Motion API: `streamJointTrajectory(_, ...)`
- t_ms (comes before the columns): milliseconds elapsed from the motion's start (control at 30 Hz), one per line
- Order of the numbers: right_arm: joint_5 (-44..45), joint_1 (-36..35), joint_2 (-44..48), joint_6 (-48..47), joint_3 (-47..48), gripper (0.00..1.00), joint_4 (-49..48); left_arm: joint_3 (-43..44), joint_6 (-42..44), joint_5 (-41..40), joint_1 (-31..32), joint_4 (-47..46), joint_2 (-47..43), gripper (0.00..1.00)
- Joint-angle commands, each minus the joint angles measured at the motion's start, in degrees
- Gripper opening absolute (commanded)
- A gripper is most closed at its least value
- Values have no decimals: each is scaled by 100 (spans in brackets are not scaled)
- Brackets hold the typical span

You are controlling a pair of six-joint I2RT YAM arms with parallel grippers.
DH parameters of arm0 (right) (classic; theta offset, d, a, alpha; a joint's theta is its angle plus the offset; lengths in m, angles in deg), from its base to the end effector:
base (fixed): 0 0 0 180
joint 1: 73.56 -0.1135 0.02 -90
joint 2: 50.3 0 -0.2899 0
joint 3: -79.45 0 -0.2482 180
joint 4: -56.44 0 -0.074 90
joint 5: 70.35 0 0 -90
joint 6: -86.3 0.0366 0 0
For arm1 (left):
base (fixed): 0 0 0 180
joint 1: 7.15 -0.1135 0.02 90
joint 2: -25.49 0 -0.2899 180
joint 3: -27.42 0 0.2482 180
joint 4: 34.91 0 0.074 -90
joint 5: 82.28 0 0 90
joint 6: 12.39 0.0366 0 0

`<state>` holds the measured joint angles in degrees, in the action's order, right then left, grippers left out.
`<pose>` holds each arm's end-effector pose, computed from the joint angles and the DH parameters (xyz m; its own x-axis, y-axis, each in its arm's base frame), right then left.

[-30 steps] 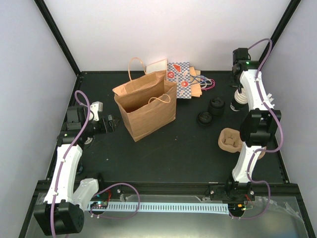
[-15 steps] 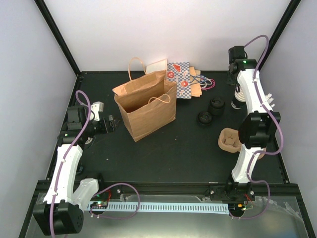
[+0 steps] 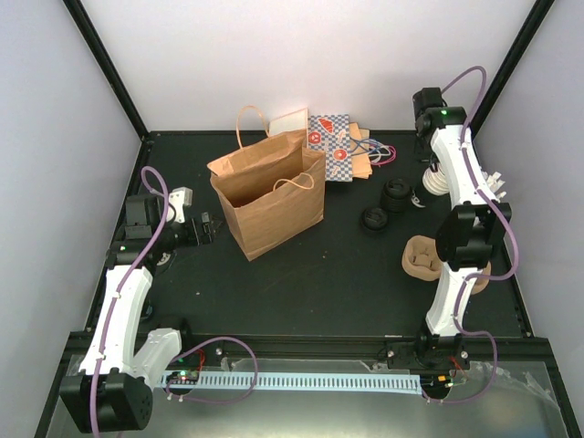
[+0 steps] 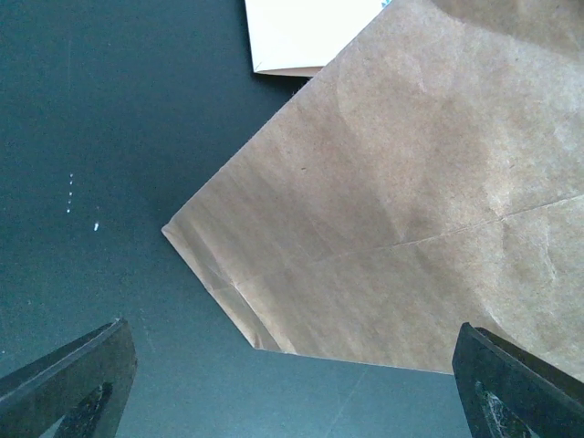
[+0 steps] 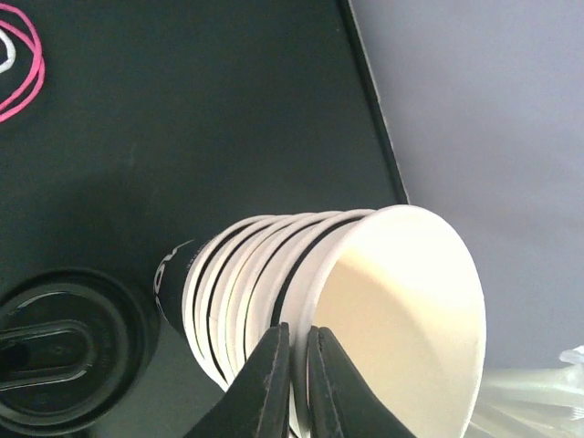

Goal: Pack the takeout coffee

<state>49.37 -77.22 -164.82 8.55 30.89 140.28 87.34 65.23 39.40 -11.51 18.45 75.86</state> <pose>0.4195 0.0087 0.3522 -0.8678 0.1291 -0.4799 0.3302 0.8715 -0.3625 0.1567 -0.0073 0.3052 -0.7414 -0.2395 -0.6269 0.1579 0.8457 -0.5098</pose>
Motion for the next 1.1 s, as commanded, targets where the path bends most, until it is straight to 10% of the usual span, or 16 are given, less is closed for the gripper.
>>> streamJointTrajectory(0, -164, -21, 98, 68, -38, 9, 10, 27, 122, -21, 63, 0, -47, 98)
streamJointTrajectory(1067, 1454, -652, -198, 140, 352, 9, 617, 30, 115, -79, 130, 0, -149, 98)
